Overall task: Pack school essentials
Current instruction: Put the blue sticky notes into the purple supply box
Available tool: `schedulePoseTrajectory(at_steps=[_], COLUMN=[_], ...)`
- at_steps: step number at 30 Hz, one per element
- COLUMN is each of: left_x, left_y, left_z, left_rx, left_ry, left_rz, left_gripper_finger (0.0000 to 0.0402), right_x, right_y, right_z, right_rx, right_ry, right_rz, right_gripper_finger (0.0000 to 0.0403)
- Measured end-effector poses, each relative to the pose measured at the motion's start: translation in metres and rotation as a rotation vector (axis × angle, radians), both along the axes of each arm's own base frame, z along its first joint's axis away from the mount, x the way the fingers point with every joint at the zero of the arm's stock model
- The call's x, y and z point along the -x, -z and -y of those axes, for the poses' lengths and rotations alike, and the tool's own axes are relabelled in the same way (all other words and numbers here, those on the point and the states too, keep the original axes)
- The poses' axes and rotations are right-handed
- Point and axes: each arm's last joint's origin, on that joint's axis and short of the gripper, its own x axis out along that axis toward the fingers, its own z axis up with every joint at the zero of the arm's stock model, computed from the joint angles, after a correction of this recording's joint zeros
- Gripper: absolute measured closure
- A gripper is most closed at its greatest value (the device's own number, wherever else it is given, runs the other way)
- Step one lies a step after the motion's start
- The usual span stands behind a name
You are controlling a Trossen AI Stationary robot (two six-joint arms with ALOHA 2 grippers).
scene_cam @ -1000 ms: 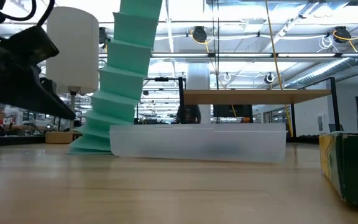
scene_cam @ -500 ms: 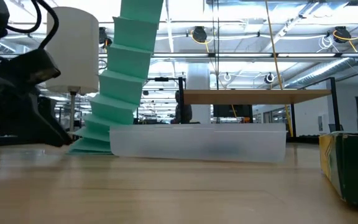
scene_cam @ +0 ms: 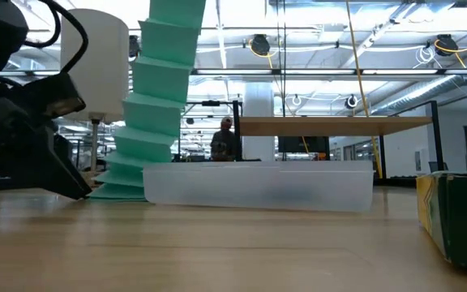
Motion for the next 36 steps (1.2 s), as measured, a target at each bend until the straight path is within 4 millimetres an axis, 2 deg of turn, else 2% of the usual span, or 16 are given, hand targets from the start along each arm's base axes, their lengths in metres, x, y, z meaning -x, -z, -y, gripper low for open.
schedulePoseTrajectory(at_steps=[9, 17, 31, 36], left_x=[-0.006, -0.014, -0.016, -0.016], left_y=[-0.001, -0.009, -0.011, -0.011], left_z=[-0.009, -0.007, -0.007, -0.007], left_rx=[-0.016, -0.076, -0.103, -0.110], left_ry=[0.033, 0.120, 0.137, 0.134], left_rz=[-0.011, 0.083, 0.102, 0.103], left_gripper_finger=[0.0195, 0.0195, 0.0195, 0.0195], right_x=[0.000, 0.000, 0.000, 0.001], right_y=[-0.001, 0.002, 0.035, 0.052], right_z=[0.000, 0.000, 0.000, -0.002], right_rx=[-0.018, -0.054, -0.115, -0.179], right_ry=[-0.008, -0.011, -0.017, -0.091], right_rz=[0.009, -0.009, -0.060, -0.088], right_gripper_finger=[0.0403, 0.0403, 0.0403, 0.0403])
